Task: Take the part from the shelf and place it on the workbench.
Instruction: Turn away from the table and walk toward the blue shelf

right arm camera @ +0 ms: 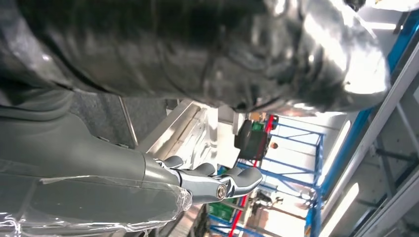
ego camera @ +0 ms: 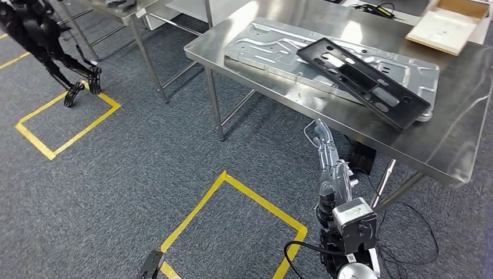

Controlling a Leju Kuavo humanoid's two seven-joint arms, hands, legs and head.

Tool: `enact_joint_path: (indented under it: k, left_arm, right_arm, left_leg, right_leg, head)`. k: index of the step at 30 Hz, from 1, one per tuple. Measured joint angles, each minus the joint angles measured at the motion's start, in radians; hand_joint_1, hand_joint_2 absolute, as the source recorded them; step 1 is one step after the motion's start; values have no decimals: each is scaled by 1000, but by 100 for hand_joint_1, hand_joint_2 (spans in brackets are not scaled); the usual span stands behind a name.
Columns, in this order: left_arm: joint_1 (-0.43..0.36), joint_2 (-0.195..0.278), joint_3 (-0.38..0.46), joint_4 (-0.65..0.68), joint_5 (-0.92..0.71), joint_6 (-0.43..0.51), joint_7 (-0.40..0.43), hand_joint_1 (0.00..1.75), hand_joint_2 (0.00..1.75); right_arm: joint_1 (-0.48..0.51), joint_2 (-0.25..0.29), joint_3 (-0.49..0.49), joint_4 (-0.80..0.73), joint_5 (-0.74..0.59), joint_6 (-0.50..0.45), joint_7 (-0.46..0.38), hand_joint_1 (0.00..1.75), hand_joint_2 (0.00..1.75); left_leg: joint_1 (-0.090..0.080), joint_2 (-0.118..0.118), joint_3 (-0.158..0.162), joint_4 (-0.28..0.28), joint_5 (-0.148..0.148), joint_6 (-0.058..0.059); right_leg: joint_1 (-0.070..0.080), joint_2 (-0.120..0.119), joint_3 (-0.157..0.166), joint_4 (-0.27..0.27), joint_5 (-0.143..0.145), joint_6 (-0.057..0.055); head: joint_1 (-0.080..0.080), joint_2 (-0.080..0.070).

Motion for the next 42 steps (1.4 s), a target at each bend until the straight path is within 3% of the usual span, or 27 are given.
enact_joint_path:
  k: [2, 6, 8, 11, 12, 13, 14, 15, 17, 19, 21, 23, 25, 26, 28, 29, 30, 32, 33, 34, 36, 37, 39, 40, 42]
  left_arm:
    - [11, 3, 0, 0, -9, -12, -27, 0, 0]
    - [39, 9, 0, 0, -13, -21, -46, 0, 0]
    - [44, 11, 0, 0, -13, -22, -46, 0, 0]
    - [43, 12, -1, 0, -14, -24, -46, 0, 0]
    - [43, 13, -2, 0, -14, -24, -46, 0, 0]
    - [44, 13, -2, 0, -15, -24, -45, 0, 0]
    - [45, 13, -2, 0, -17, -24, -44, 0, 0]
    - [46, 13, -3, 0, -18, -23, -42, 0, 0]
    - [46, 13, -3, 0, -21, -22, -36, 0, 0]
    - [43, 12, -4, 0, -24, -21, -31, 0, 0]
    - [46, 14, -5, 0, -28, -18, -27, 0, 0]
    - [48, 15, -7, 0, -29, -14, -24, 0, 0]
    - [45, 14, -9, 0, -29, -14, -23, 0, 0]
    - [42, 13, -10, 0, -29, -13, -22, 0, 0]
    - [40, 13, -12, 0, -28, -12, -22, 0, 0]
    - [40, 13, -12, 0, -27, -10, -21, 0, 0]
    - [40, 13, -12, 0, -26, -8, -20, 0, 0]
    - [38, 14, -12, 0, -24, -6, -19, 0, 0]
    - [36, 13, -12, 0, -24, -5, -18, 0, 0]
    - [35, 13, -13, 0, -23, -5, -18, 0, 0]
    - [36, 13, -14, 0, -23, -5, -17, 0, 0]
    - [38, 13, -15, 0, -23, -5, -17, 0, 0]
    - [39, 13, -17, 0, -22, -5, -16, 0, 0]
    - [37, 13, -18, 0, -22, -5, -15, 0, 0]
    - [34, 13, -20, 0, -20, -5, -15, 0, 0]
  right_arm:
    - [9, -4, 0, -6, 13, -16, 6, 0, 0]
    - [23, -12, 0, -18, 17, -20, 14, 0, 0]
    - [26, -16, 0, -23, 19, -20, 16, 0, 0]
    - [38, -23, 0, -26, 24, -19, 19, 0, 0]
    - [42, -25, 0, -26, 27, -18, 21, 0, 0]
    - [45, -27, 0, -26, 29, -18, 23, 0, 0]
    - [46, -28, 0, -26, 31, -18, 25, 0, 0]
    - [47, -29, 0, -26, 31, -18, 26, 0, 0]
    - [46, -30, 0, -27, 32, -17, 27, 0, 0]
    - [46, -30, 0, -30, 34, -17, 30, 0, 0]
    - [44, -30, 0, -33, 38, -15, 32, 0, 0]
    - [42, -31, 0, -35, 42, -11, 33, 0, 0]
    - [42, -31, 0, -38, 45, -6, 34, 0, 0]
    - [42, -31, 0, -38, 45, -3, 34, 0, 0]
    - [43, -31, 0, -39, 45, -1, 35, 0, 0]
    - [43, -31, 0, -39, 46, -1, 35, 0, 0]
    - [43, -31, 0, -39, 46, -1, 35, 0, 0]
    - [42, -32, 0, -40, 47, -1, 36, 0, 0]
    - [42, -32, 0, -40, 47, -1, 36, 0, 0]
    - [42, -32, 0, -41, 48, -1, 36, 0, 0]
    - [40, -31, 0, -41, 48, -1, 36, 0, 0]
    - [40, -32, 0, -41, 48, -1, 36, 0, 0]
    - [39, -33, 0, -42, 48, -3, 36, 0, 0]
    - [40, -34, 0, -42, 47, -4, 37, 0, 0]
    - [45, -36, 0, -42, 47, -5, 37, 0, 0]
  left_leg:
    - [-10, 28, 41, -82, 18, 11]
    - [-11, 5, 39, -96, 21, 27]
    - [-5, -9, 50, -111, 29, 36]
    - [-5, -43, 53, -117, 35, 48]
    - [-6, -56, 52, -116, 36, 50]
    - [-7, -70, 52, -114, 35, 50]
    - [-7, -85, 52, -111, 35, 50]
    - [-7, -100, 52, -106, 33, 48]
    - [-7, -127, 45, -92, 29, 41]
    - [-4, -150, 33, -83, 27, 29]
    - [0, -165, 26, -82, 29, 18]
    - [-1, -132, 10, -53, 12, 6]
    - [-1, -69, -39, 44, -38, -5]
    - [2, -51, -71, 105, -63, -10]
    - [8, -37, -108, 172, -76, -17]
    - [10, -32, -100, 154, -56, -19]
    - [11, -23, -73, 102, -24, -19]
    - [6, 17, -5, -29, 26, -13]
    - [2, 30, 16, -70, 36, -7]
    - [-2, 35, 24, -88, 36, -1]
    - [-4, 12, 25, -91, 37, 13]
    - [-3, 1, 28, -97, 39, 19]
    - [2, -18, 37, -107, 42, 33]
    - [2, -29, 39, -110, 43, 38]
    - [0, -53, 39, -109, 42, 45]
  right_leg:
    - [3, -15, 3, -2, -2, 9]
    - [5, -35, 10, -11, -3, 30]
    - [4, -3, -1, 21, -29, 37]
    - [4, 54, -80, 187, -114, 39]
    - [4, 60, -102, 231, -125, 40]
    - [4, 64, -111, 244, -117, 40]
    - [4, 67, -103, 223, -92, 39]
    - [3, 75, -78, 168, -54, 38]
    - [0, 117, -26, 53, -6, 31]
    - [0, 145, -7, 7, -3, 23]
    - [2, 127, -3, 0, 0, 13]
    - [-3, 103, 7, -10, 4, 0]
    - [-5, 77, 12, -15, 5, -7]
    - [-4, 63, 12, -15, 4, -9]
    - [-4, 36, 13, -15, 1, -8]
    - [-4, 23, 15, -14, -2, -6]
    - [-5, 11, 19, -14, -5, -4]
    - [-3, -11, 27, -15, -12, 6]
    - [0, -20, 30, -16, -15, 11]
    - [3, -29, 33, -17, -17, 17]
    - [5, -44, 40, -23, -20, 29]
    - [4, -39, 44, -21, -25, 35]
    - [2, 3, 25, 30, -61, 40]
    - [2, 30, -1, 85, -89, 39]
    - [4, 56, -69, 210, -138, 36]
  head:
    - [1, 0]
    - [1, 0]
    - [4, 0]
    - [11, 0]
    - [12, 0]
    - [12, 0]
    - [12, 0]
    - [12, 0]
    - [11, 0]
    - [11, 0]
    - [12, 0]
    - [7, 0]
    - [-2, 0]
    - [-5, 0]
    - [-6, 0]
    - [-6, 0]
    - [-6, 0]
    - [-6, 0]
    - [-5, 0]
    - [-5, 0]
    - [-4, 0]
    - [-2, 0]
    - [3, 0]
    - [7, 0]
    - [10, 0]
